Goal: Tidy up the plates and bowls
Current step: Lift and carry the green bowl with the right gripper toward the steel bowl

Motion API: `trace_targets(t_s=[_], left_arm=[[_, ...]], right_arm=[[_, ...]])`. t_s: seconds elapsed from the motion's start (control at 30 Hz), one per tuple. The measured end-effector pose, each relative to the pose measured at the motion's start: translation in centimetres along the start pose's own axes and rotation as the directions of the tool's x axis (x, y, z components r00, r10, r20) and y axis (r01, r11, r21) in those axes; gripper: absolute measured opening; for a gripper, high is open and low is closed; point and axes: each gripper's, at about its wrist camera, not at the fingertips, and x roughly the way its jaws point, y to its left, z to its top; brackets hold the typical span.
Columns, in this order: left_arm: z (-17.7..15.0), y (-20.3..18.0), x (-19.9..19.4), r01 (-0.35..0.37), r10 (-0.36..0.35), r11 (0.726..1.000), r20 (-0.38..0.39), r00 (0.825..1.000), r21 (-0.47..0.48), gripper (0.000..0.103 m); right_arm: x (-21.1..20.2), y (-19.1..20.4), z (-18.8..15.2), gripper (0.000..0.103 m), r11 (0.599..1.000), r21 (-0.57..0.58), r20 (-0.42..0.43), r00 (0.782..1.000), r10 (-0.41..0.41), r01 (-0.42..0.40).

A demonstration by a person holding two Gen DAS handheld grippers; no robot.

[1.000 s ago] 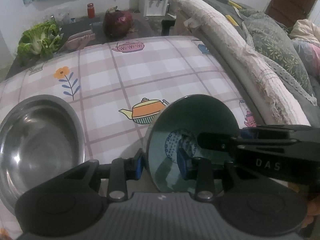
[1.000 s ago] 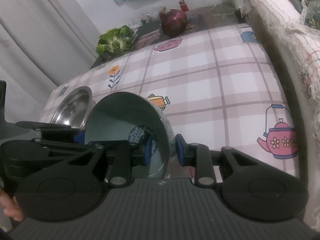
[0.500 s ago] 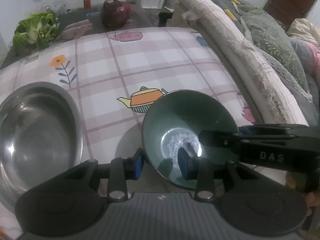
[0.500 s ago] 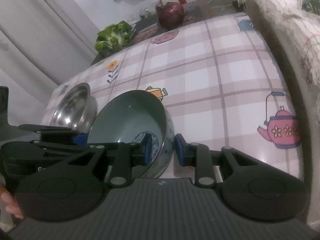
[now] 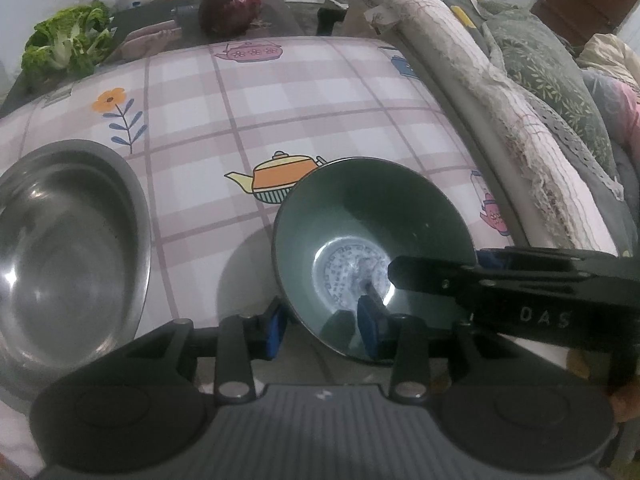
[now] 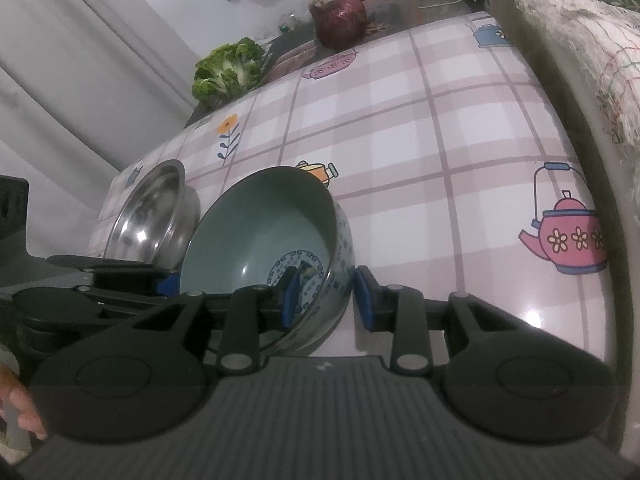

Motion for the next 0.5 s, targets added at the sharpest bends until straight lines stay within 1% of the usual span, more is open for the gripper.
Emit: trace_targets(t_s=[0.13, 0.3, 0.5], left_arm=[[0.0, -0.1, -0.2, -0.005, 0.005, 1.000, 0.001, 1.000, 0.000, 0.039], [0.0, 0.0, -0.7, -0.004, 0.004, 1.000, 0.009, 1.000, -0.002, 0.039], [-0.2, -0.2, -1.4, -0.006, 0.006, 1.000, 0.026, 1.000, 0.005, 0.039]], right_arm=[[0.0, 0.3, 0.0, 0.031, 1.000, -0.005, -0.004, 1.000, -0.017, 0.017], [-0.1, 0.4, 0.0, 0.030, 1.000, -0.005, -0.012, 1.000, -0.016, 0.016], [-0.7, 0.9, 0.1, 0.030, 1.000, -0.020, 0.010, 1.000, -0.022, 0.022]])
